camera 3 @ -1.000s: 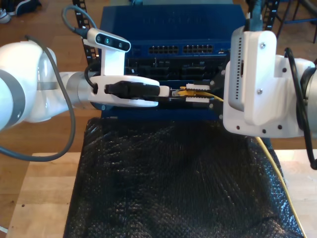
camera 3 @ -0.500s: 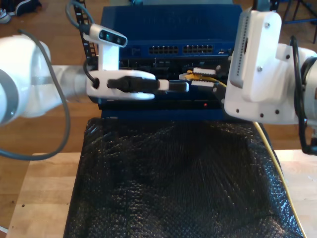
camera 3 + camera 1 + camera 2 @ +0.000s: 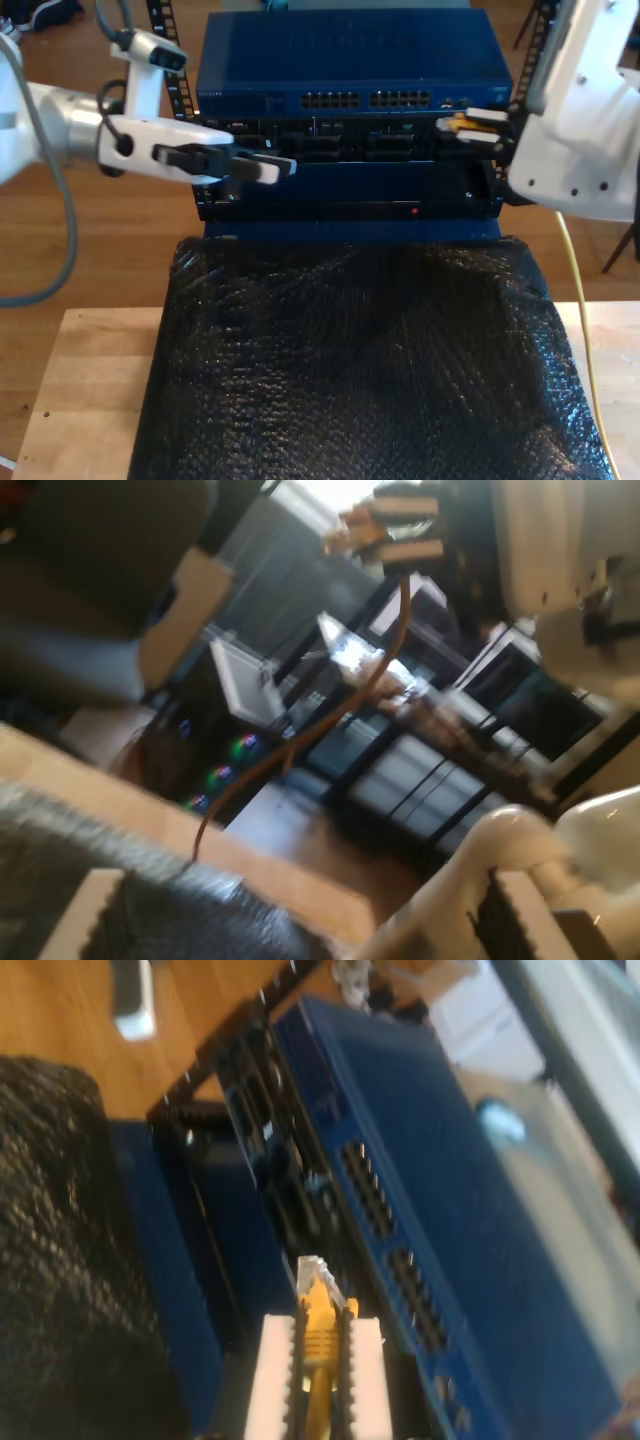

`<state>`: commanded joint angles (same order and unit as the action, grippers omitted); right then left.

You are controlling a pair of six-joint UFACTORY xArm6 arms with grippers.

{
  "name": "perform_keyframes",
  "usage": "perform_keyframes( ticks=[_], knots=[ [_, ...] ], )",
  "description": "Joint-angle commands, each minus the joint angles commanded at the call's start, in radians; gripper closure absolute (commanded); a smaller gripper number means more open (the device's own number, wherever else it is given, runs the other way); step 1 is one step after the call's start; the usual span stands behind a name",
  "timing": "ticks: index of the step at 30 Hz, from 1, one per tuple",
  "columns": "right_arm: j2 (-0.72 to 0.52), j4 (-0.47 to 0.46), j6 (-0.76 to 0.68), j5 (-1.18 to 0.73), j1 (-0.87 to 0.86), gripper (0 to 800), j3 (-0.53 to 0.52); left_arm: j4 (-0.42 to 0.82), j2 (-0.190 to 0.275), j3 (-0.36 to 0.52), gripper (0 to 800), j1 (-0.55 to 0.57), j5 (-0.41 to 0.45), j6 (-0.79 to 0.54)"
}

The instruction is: Grab the cable and plug it in

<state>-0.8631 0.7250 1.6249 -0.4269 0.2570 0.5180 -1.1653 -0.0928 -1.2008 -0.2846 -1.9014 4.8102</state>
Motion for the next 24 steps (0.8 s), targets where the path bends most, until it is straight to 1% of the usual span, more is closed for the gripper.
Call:
perform_keyframes(
  ticks=[2,5,10,13,17,21,24],
  knots=[
    [0.025,-0.015,0.000,0.000,-0.018,800,0.002,0.044,0.018,0.000,2,-0.009,0.023,-0.011],
    [0.063,-0.031,-0.003,0.005,-0.023,800,0.005,0.117,0.032,0.000,2,-0.029,0.048,-0.032],
    [0.098,-0.054,-0.008,0.080,-0.028,800,0.002,0.229,0.066,0.000,2,-0.054,0.103,-0.074],
    [0.107,-0.068,-0.009,0.101,-0.031,800,0.002,0.272,0.069,0.000,2,-0.077,0.106,-0.098],
    [0.118,-0.087,-0.009,0.163,-0.043,800,-0.005,0.327,0.086,0.000,2,-0.109,0.104,-0.120],
    [0.118,-0.137,-0.009,0.262,-0.048,800,-0.054,0.391,0.104,0.000,2,-0.124,0.104,-0.137],
    [0.118,-0.166,-0.009,0.373,-0.049,800,-0.100,0.433,0.110,0.000,2,-0.161,0.103,-0.152]
  ],
)
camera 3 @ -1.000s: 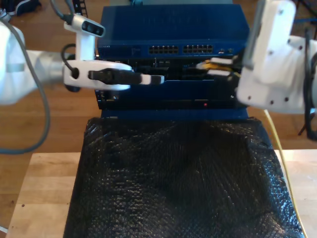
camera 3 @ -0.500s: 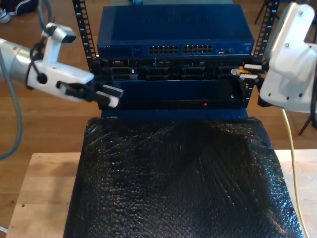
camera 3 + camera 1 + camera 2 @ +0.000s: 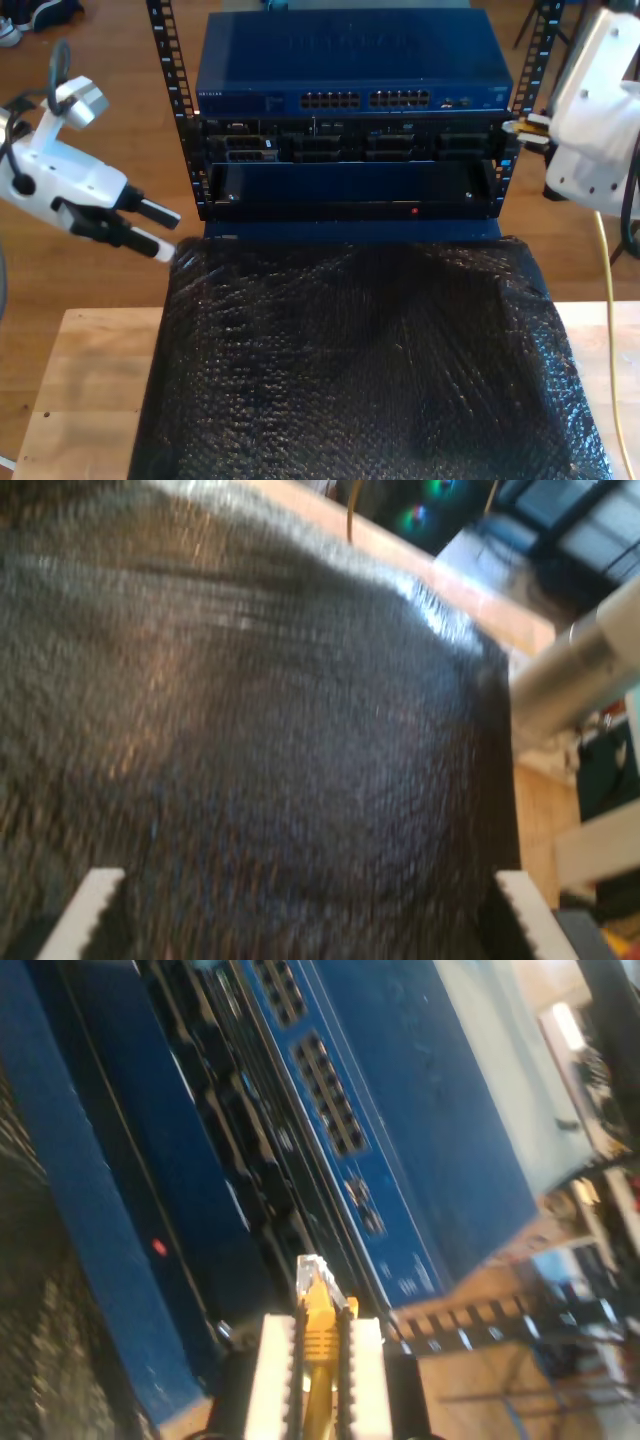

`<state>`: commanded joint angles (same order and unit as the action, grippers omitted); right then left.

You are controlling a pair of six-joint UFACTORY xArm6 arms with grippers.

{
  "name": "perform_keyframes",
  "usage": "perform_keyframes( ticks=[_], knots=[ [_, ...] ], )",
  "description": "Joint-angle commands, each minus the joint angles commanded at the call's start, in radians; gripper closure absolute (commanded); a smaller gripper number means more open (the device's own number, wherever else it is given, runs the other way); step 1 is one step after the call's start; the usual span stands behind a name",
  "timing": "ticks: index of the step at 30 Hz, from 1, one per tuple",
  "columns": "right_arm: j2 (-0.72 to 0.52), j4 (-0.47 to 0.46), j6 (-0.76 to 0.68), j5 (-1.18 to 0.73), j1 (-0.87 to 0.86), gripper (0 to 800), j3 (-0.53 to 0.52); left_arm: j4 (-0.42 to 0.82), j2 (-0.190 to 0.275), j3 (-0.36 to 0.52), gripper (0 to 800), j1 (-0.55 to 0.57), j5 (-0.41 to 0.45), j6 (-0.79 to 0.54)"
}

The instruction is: Grab the cable and plug it in

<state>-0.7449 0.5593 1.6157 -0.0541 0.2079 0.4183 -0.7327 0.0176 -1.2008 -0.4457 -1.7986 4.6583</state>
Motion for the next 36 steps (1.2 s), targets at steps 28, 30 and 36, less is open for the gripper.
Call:
perform_keyframes(
  ticks=[28,30,36],
  knots=[
    [0.037,-0.127,0.005,0.334,0.008,800,-0.176,0.230,0.083,0.003,2,-0.110,-0.031,-0.235],
    [0.038,-0.127,0.005,0.307,0.011,800,-0.172,0.232,0.083,0.002,1,-0.110,-0.034,-0.242],
    [0.063,-0.126,0.002,0.132,0.009,800,-0.109,0.233,0.083,0.002,2,-0.144,-0.034,-0.281]
  ],
)
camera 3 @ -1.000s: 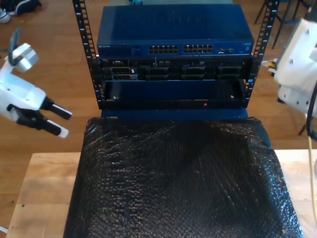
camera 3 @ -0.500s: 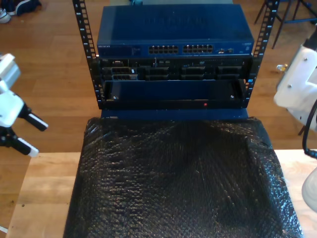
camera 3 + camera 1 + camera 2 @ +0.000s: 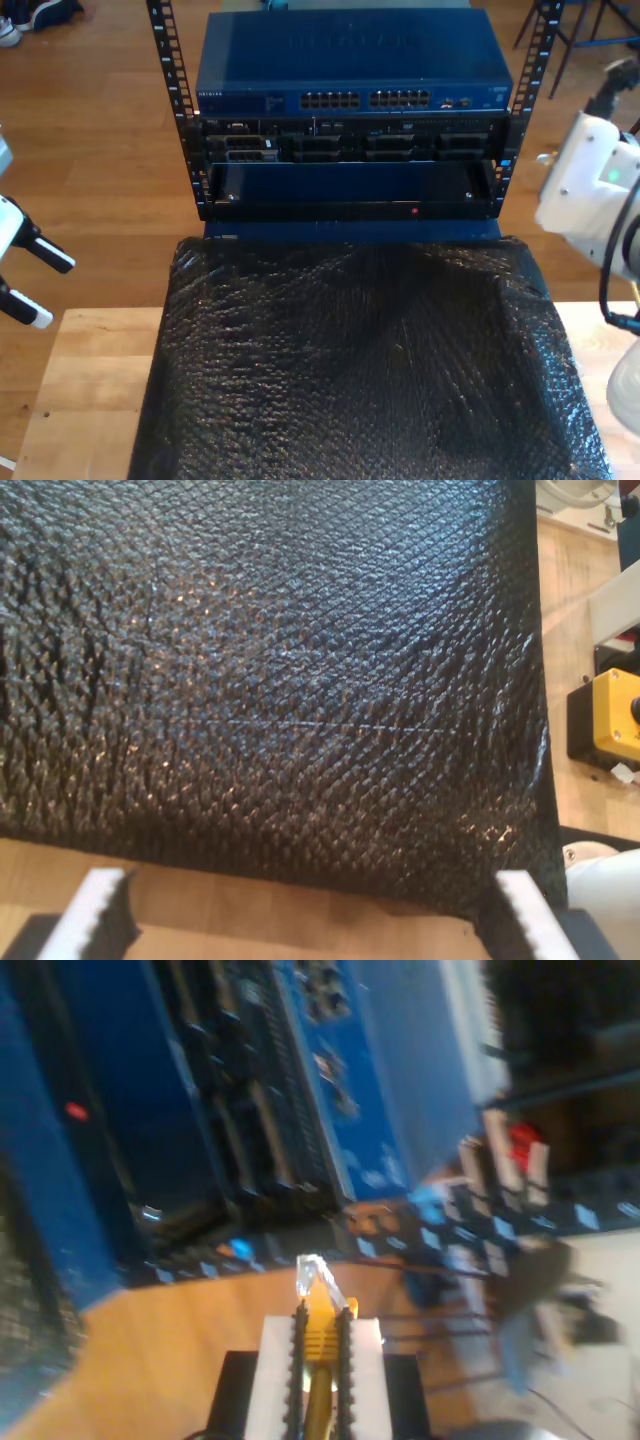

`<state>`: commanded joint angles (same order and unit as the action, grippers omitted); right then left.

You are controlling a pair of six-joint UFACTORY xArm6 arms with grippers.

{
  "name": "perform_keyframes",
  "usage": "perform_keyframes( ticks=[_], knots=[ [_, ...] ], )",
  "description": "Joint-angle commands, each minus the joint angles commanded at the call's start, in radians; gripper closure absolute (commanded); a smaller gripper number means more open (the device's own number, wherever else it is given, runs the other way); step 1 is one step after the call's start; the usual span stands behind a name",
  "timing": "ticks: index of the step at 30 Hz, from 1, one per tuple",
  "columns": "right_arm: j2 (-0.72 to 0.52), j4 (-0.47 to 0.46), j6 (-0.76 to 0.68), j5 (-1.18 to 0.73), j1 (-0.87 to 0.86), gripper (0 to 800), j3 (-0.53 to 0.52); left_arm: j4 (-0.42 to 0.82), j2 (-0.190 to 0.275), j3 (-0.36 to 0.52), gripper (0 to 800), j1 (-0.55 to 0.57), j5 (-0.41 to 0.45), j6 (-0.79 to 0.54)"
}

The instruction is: Grab the cable and plug it in

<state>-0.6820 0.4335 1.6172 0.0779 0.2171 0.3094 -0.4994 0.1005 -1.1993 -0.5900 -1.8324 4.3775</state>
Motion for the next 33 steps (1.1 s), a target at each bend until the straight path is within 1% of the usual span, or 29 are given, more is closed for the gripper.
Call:
perform_keyframes(
  ticks=[3,10,17,26,30,33],
  knots=[
    [0.009,-0.003,0.002,0.021,0.002,800,-0.002,0.000,0.000,0.000,2,-0.009,0.000,-0.005],
    [0.078,-0.018,0.008,0.229,0.006,800,-0.009,0.054,0.000,0.000,1,-0.011,0.000,-0.029],
    [0.160,-0.040,0.008,0.328,0.031,800,-0.014,0.095,0.002,0.002,2,-0.054,0.000,-0.098],
    [0.287,-0.043,0.008,0.486,0.103,800,-0.008,0.132,0.009,0.005,1,-0.141,-0.020,-0.256],
    [0.338,-0.043,0.009,0.535,0.132,800,0.003,0.181,0.009,0.011,2,-0.183,-0.023,-0.347],
    [0.374,-0.041,0.011,0.566,0.138,800,0.015,0.222,0.011,0.012,2,-0.221,-0.051,-0.419]
  ],
)
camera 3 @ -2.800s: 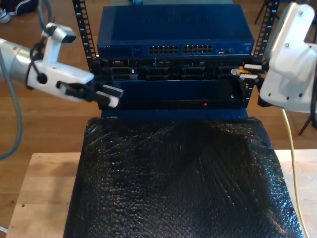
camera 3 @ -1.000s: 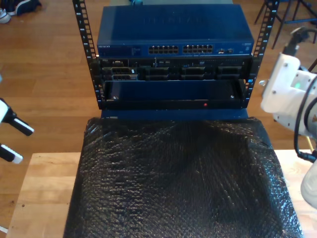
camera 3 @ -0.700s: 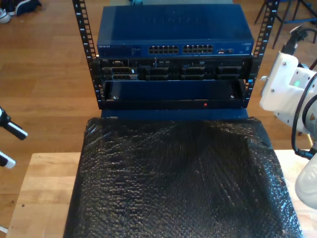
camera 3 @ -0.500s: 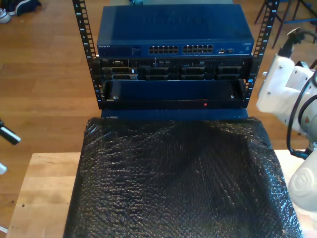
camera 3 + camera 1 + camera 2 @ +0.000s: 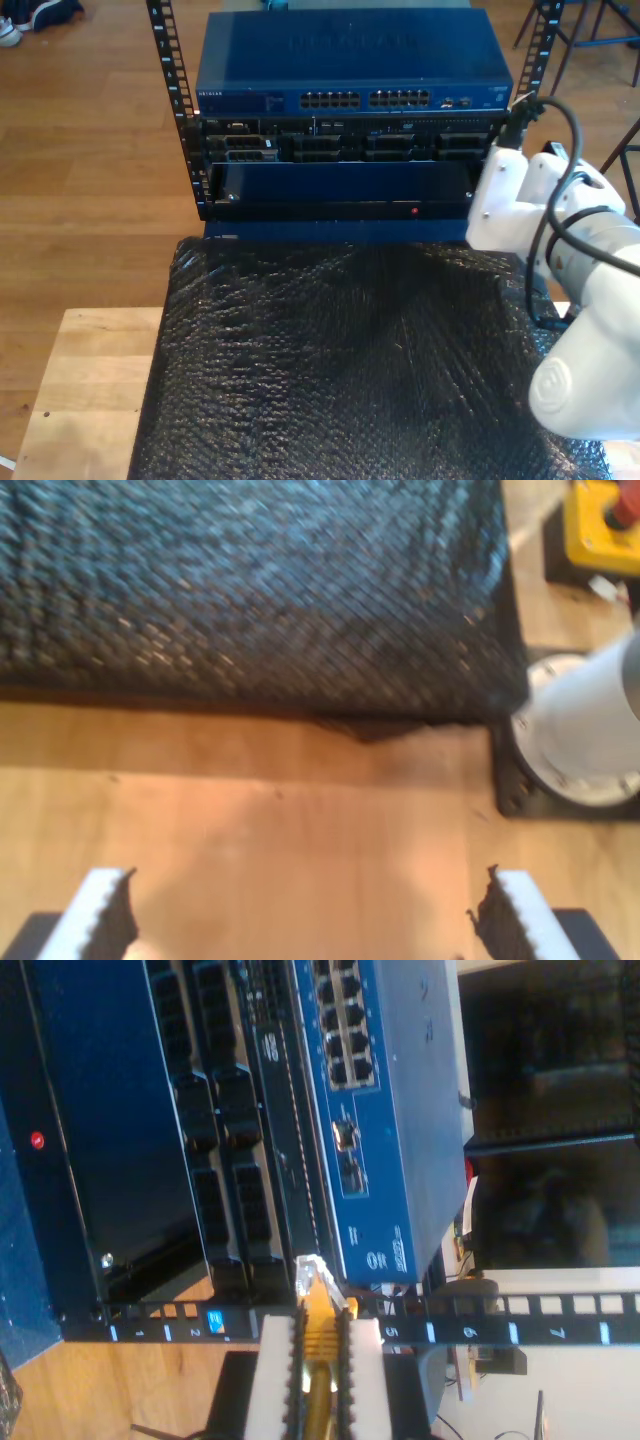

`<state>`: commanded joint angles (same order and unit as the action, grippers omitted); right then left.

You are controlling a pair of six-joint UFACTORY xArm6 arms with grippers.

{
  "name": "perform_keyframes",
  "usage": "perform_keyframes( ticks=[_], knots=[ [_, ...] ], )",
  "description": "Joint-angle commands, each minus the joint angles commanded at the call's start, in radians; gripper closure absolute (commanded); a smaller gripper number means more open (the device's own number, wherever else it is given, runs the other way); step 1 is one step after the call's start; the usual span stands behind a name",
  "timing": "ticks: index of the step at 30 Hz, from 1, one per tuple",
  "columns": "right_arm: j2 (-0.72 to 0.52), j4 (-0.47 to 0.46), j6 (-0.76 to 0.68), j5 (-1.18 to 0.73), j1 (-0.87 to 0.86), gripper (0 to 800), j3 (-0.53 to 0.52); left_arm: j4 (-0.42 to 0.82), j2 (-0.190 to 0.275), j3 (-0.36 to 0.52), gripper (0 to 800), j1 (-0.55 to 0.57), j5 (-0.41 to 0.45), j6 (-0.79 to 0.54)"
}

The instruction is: Grab the cable and plug it in

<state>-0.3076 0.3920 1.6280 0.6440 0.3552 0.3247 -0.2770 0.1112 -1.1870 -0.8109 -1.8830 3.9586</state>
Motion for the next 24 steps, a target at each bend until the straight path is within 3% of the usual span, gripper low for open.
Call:
perform_keyframes(
  ticks=[8,17,24],
  knots=[
    [0.107,0.006,0.000,0.114,0.029,800,0.026,0.095,0.015,0.075,1,-0.127,-0.029,-0.187],
    [0.183,0.028,0.005,0.190,0.074,800,0.061,0.203,0.149,0.279,1,-0.178,-0.026,-0.325],
    [0.207,0.032,0.005,0.190,0.075,800,0.066,0.272,0.221,0.436,1,-0.222,-0.011,-0.382]
  ],
)
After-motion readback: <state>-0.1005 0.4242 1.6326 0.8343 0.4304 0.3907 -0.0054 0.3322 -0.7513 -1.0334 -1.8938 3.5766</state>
